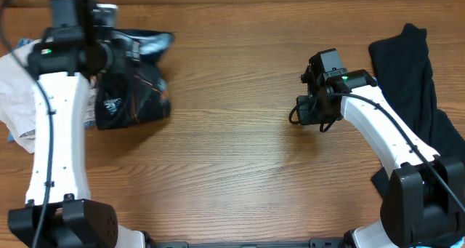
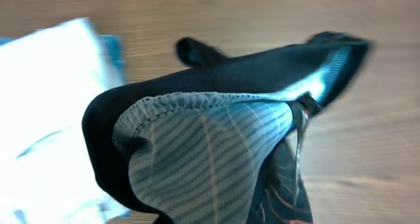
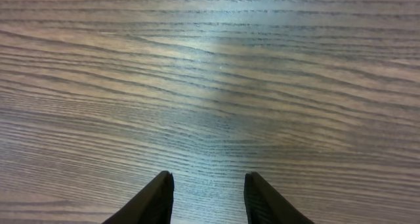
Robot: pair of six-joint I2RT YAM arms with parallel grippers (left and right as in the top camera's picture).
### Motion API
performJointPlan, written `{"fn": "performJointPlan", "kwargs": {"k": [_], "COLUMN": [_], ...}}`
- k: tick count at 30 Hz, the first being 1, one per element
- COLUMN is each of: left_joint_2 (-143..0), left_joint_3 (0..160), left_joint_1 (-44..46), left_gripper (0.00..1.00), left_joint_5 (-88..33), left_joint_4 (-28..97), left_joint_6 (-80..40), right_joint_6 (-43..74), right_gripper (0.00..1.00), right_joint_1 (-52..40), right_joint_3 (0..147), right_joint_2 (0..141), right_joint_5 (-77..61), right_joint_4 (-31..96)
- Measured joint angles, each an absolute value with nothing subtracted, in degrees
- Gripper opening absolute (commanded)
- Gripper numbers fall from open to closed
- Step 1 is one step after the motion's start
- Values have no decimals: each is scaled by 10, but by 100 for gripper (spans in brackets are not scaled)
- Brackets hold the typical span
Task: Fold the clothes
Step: 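Carry the bundle to the upper-left beside the beige pile with the left gripper, then lower the folded jersey onto the beige pile and open the left gripper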
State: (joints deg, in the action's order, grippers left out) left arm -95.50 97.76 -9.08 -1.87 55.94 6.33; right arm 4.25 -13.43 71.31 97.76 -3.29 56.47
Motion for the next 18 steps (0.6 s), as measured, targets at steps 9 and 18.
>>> {"fn": "performJointPlan", "kwargs": {"k": [9,18], "left_joint_2": [-959,-1014], "left_joint_3": [978,978], "left_joint_1": [-197,-244], "left_gripper": [4,4], "left_joint_5": [-18,-30], "left_joint_4": [466,412], "left_joint_6": [63,63], "right_joint_6": [43,43], "right_gripper": [39,39], "right_joint_1": [-134,-134], "right_joint_3": [713,713], "right_joint_2": [978,978], "right_joint_5": [-27,-27], "right_joint_4": [570,571]}}
